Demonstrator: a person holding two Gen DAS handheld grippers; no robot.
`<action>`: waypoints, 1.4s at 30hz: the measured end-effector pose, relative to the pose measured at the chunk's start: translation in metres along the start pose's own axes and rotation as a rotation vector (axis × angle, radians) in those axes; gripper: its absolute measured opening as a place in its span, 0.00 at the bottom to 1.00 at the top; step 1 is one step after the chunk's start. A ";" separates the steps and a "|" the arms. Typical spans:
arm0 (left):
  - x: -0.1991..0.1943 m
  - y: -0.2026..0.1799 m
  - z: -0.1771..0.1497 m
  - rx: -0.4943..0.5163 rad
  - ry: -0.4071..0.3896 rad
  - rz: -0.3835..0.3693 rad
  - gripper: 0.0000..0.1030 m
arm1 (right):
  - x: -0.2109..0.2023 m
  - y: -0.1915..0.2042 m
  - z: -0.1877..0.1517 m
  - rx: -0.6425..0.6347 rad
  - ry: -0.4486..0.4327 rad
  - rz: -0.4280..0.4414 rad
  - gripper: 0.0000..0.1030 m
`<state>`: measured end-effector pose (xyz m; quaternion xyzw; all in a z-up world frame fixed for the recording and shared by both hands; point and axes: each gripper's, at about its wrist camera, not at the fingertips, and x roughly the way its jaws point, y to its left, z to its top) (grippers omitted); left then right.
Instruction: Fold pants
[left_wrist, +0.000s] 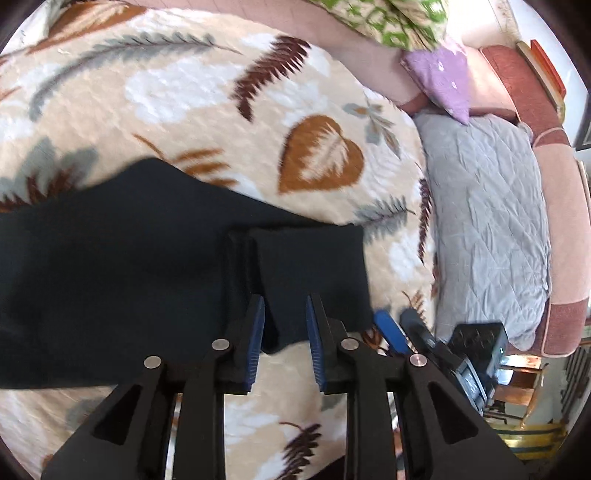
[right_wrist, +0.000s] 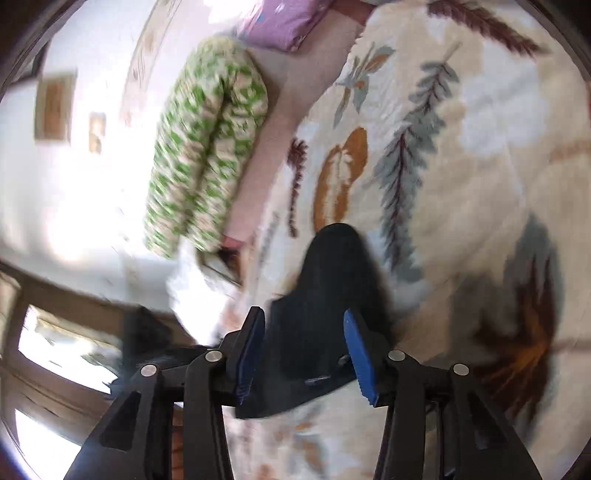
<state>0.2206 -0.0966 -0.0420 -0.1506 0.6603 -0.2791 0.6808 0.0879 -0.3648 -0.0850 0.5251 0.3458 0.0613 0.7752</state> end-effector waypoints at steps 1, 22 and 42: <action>0.004 -0.004 -0.004 0.002 0.013 -0.013 0.20 | 0.005 -0.001 0.004 -0.010 0.019 -0.017 0.46; -0.042 0.035 -0.044 -0.045 -0.121 0.129 0.20 | 0.001 0.015 0.004 -0.280 0.080 -0.186 0.48; -0.190 0.232 -0.066 -0.288 -0.253 0.190 0.39 | 0.190 0.214 -0.254 -1.223 0.449 -0.248 0.59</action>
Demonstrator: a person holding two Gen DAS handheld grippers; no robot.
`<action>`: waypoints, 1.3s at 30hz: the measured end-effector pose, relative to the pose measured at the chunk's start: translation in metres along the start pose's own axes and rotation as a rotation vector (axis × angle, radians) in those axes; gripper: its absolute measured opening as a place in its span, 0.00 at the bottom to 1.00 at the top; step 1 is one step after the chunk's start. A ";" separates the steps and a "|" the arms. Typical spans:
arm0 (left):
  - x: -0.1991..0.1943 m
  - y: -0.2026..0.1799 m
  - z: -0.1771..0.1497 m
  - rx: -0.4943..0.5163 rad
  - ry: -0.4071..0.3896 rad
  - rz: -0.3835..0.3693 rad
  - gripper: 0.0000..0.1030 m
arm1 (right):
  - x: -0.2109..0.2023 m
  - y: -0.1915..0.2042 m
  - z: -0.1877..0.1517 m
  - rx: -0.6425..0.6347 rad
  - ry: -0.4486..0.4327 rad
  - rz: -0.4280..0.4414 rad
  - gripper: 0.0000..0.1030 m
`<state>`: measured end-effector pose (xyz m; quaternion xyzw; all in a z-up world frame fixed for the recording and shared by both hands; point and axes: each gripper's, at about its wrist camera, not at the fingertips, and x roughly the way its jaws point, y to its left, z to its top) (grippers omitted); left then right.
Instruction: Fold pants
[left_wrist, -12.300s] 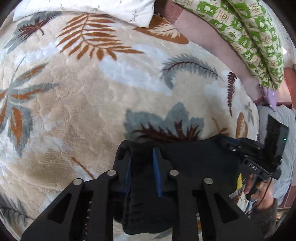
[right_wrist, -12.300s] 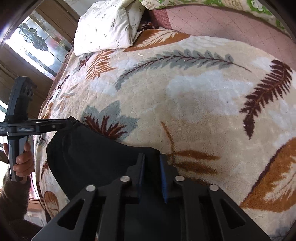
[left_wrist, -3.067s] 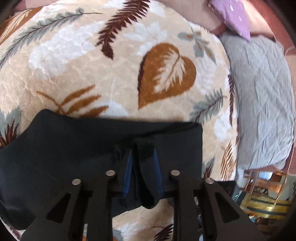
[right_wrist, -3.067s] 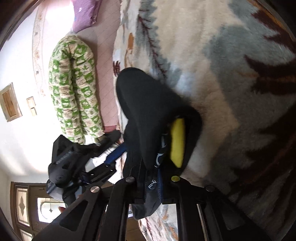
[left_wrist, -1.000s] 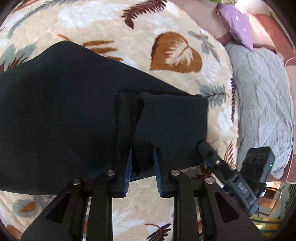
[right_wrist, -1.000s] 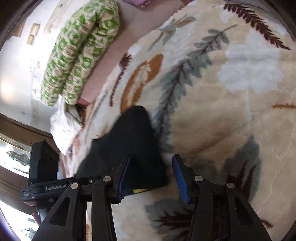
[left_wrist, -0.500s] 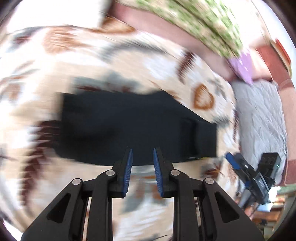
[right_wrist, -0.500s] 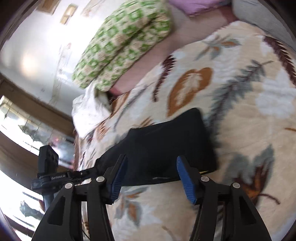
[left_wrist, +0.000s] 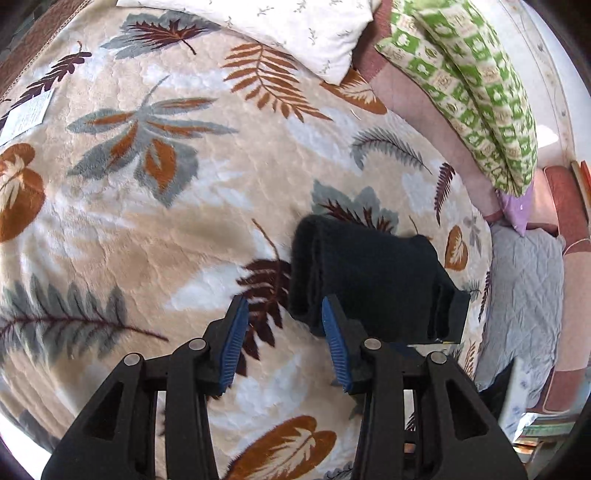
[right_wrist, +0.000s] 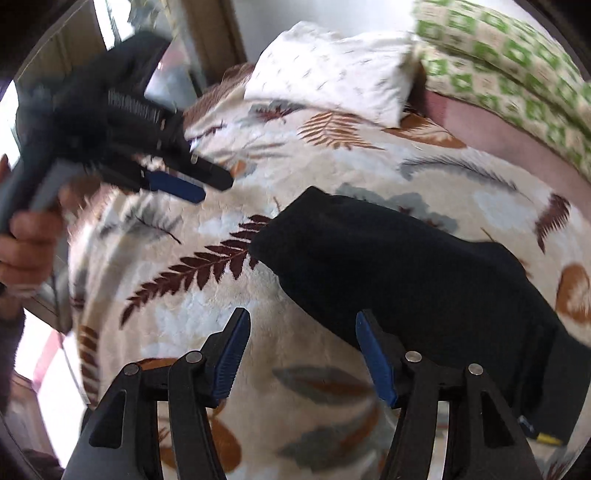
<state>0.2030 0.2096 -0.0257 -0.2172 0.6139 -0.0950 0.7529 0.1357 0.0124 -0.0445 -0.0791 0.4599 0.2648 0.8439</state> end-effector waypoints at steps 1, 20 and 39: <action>-0.001 0.004 0.002 -0.002 0.000 -0.010 0.39 | 0.012 0.009 0.005 -0.030 0.011 -0.029 0.59; 0.016 0.045 0.028 -0.036 0.035 -0.119 0.39 | 0.084 0.034 0.022 -0.222 0.035 -0.288 0.35; 0.089 0.038 0.034 -0.299 0.107 -0.406 0.39 | 0.044 0.003 0.016 -0.074 -0.108 -0.130 0.15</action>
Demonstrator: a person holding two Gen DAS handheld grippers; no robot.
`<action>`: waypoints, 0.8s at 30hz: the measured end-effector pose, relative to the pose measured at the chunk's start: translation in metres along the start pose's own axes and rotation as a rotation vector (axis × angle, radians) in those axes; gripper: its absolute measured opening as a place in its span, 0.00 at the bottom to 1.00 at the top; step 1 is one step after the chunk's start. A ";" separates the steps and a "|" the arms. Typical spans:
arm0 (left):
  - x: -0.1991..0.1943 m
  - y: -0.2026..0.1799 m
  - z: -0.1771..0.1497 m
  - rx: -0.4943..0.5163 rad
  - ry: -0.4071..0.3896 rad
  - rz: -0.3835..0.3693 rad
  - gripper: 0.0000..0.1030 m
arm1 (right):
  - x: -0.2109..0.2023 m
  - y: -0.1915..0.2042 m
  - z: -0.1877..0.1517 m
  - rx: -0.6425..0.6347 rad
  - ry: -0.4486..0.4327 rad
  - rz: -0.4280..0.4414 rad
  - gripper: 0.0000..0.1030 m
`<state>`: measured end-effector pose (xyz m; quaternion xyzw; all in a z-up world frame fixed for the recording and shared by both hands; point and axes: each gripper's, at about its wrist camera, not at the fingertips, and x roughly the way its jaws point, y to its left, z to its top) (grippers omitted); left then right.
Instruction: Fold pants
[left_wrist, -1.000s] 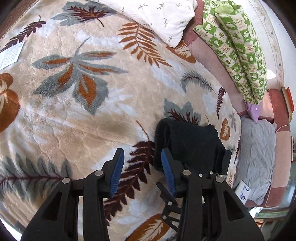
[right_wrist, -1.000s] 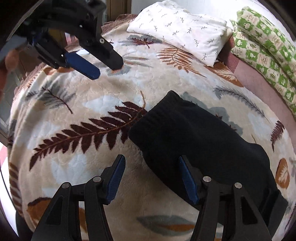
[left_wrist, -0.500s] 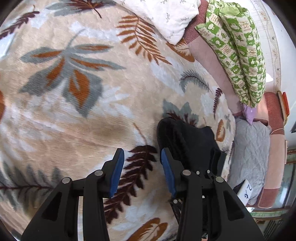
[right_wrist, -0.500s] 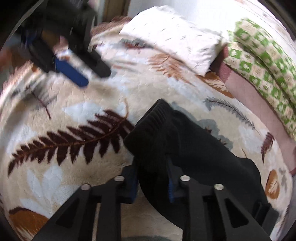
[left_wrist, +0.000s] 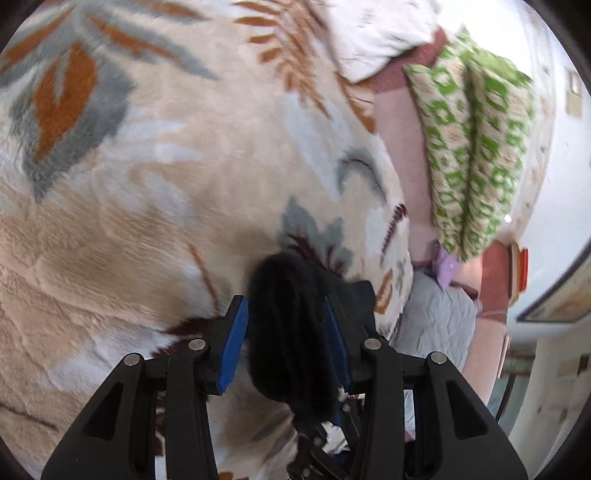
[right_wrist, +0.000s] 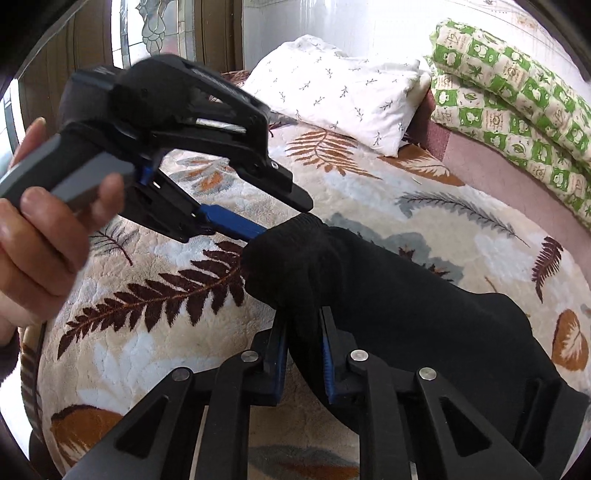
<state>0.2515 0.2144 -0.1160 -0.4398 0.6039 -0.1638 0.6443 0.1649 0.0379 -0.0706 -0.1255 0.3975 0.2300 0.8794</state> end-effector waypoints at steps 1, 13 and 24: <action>-0.002 0.003 0.000 -0.005 -0.007 0.014 0.39 | 0.000 0.001 -0.001 -0.004 -0.003 -0.002 0.15; -0.016 0.006 0.004 0.027 -0.024 0.024 0.39 | 0.030 0.039 -0.008 -0.274 0.049 -0.172 0.45; -0.010 0.010 0.004 -0.005 0.014 0.021 0.49 | 0.010 0.009 0.008 -0.197 -0.050 -0.118 0.10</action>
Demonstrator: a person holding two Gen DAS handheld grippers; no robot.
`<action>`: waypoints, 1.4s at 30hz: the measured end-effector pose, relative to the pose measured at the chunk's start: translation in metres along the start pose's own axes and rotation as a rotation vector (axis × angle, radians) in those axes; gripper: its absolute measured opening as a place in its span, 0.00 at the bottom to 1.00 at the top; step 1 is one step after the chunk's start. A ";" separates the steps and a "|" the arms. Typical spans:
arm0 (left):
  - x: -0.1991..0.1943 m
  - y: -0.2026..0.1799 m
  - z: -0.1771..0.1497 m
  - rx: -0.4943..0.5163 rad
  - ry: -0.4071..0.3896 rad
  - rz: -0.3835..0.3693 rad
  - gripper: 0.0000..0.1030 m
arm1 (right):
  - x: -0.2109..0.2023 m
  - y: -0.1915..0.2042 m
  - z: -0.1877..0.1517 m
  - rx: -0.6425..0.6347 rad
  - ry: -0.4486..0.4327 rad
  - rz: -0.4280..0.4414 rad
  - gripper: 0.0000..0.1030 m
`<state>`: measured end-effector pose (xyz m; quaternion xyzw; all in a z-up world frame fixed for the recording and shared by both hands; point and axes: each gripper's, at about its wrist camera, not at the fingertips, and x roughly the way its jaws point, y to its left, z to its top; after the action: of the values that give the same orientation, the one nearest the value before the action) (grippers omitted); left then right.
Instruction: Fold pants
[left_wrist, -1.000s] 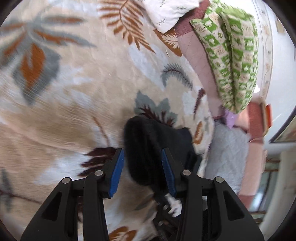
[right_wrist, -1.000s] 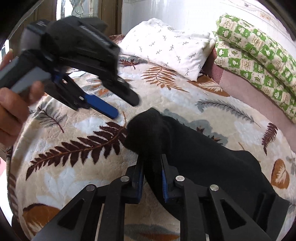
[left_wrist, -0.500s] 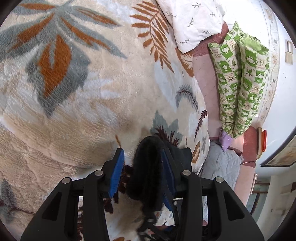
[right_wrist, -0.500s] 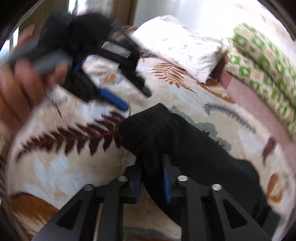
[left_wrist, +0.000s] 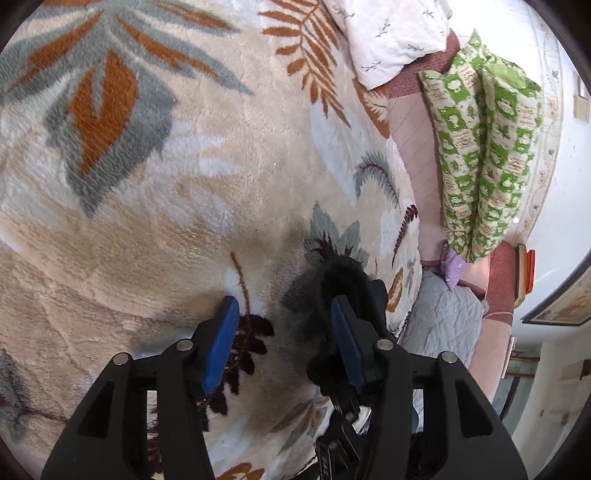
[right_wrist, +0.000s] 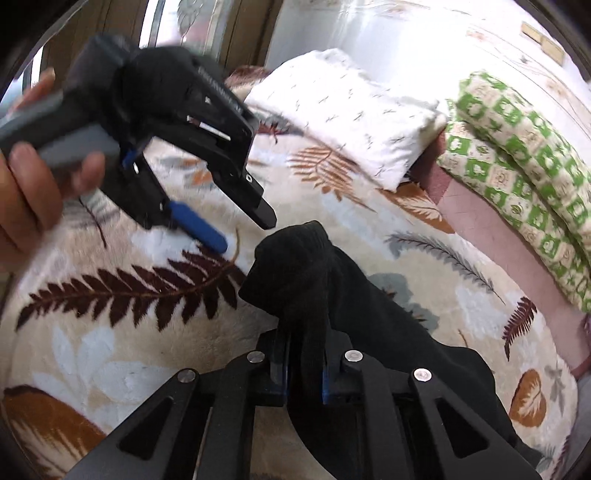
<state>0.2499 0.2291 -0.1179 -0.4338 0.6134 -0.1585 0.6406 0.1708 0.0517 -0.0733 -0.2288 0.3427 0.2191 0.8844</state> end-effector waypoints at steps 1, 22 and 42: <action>0.002 0.000 0.000 -0.006 0.002 -0.012 0.49 | -0.002 -0.001 0.000 0.004 -0.003 0.005 0.10; 0.019 -0.059 -0.025 0.116 -0.021 -0.060 0.26 | -0.007 -0.016 -0.013 0.145 -0.016 0.115 0.11; 0.135 -0.236 -0.140 0.325 0.084 0.093 0.25 | -0.113 -0.154 -0.103 0.561 -0.150 0.186 0.14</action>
<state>0.2251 -0.0554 -0.0104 -0.2884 0.6255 -0.2438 0.6828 0.1267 -0.1547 -0.0226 0.0738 0.3430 0.2123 0.9120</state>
